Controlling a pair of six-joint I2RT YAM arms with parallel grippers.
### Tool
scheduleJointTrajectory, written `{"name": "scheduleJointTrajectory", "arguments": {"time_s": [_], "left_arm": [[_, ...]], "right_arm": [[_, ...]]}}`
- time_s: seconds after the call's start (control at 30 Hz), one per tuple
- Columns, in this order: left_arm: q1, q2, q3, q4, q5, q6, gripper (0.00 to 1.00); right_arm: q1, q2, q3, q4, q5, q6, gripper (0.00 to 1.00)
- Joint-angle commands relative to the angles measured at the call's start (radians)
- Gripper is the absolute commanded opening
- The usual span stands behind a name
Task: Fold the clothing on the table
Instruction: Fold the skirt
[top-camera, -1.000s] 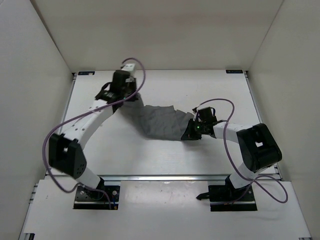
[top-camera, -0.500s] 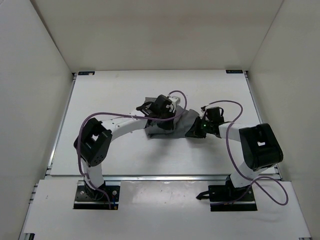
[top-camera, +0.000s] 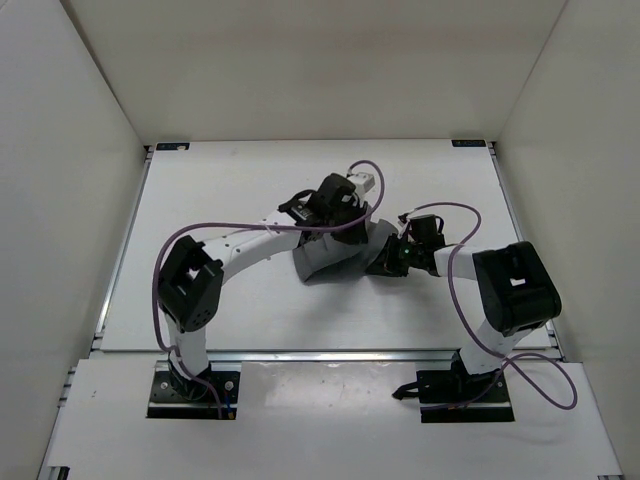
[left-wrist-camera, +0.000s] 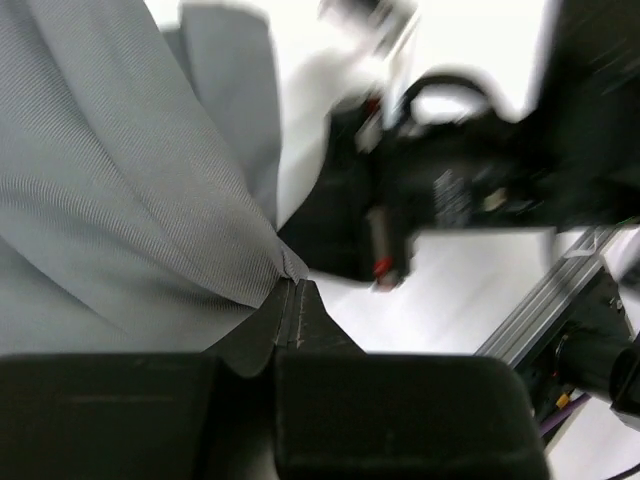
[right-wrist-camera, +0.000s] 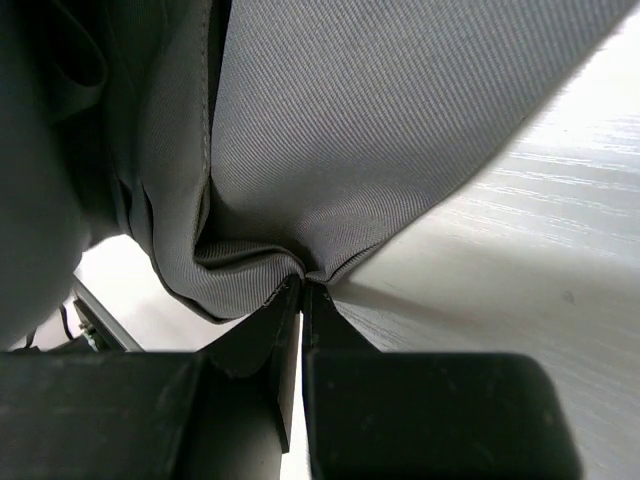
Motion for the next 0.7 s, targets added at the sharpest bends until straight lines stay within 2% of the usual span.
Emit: {"name": "scheduleJointTrajectory", "arguments": {"time_s": [0.0,0.07,0.17,0.3,0.47,0.57,0.67], "left_arm": [[-0.016,0.047,0.131,-0.105,-0.004,0.075,0.0],[0.008,0.03,0.191,-0.162,-0.054,0.109,0.0],[0.073,-0.03,0.173,-0.086,0.054,0.081,0.0],[0.001,0.04,0.26,-0.17,0.076,0.127,0.0],[-0.063,0.108,0.129,-0.064,0.149,0.069,0.0],[-0.094,0.097,0.021,0.032,0.192,0.021,0.0],[-0.099,0.114,-0.02,0.036,0.182,0.014,0.0]], "right_arm": [[0.002,-0.002,-0.003,0.015,0.002,-0.005,0.0],[0.0,-0.015,-0.006,-0.024,0.005,-0.018,0.0],[-0.009,-0.032,-0.038,-0.004,0.006,-0.019,0.0],[-0.032,-0.033,-0.041,0.001,-0.01,-0.021,0.0],[-0.041,-0.042,-0.044,-0.002,-0.007,-0.024,0.0],[-0.046,-0.044,-0.046,-0.013,-0.006,-0.024,0.0],[-0.052,-0.044,-0.055,0.002,-0.023,-0.025,0.0]]}}
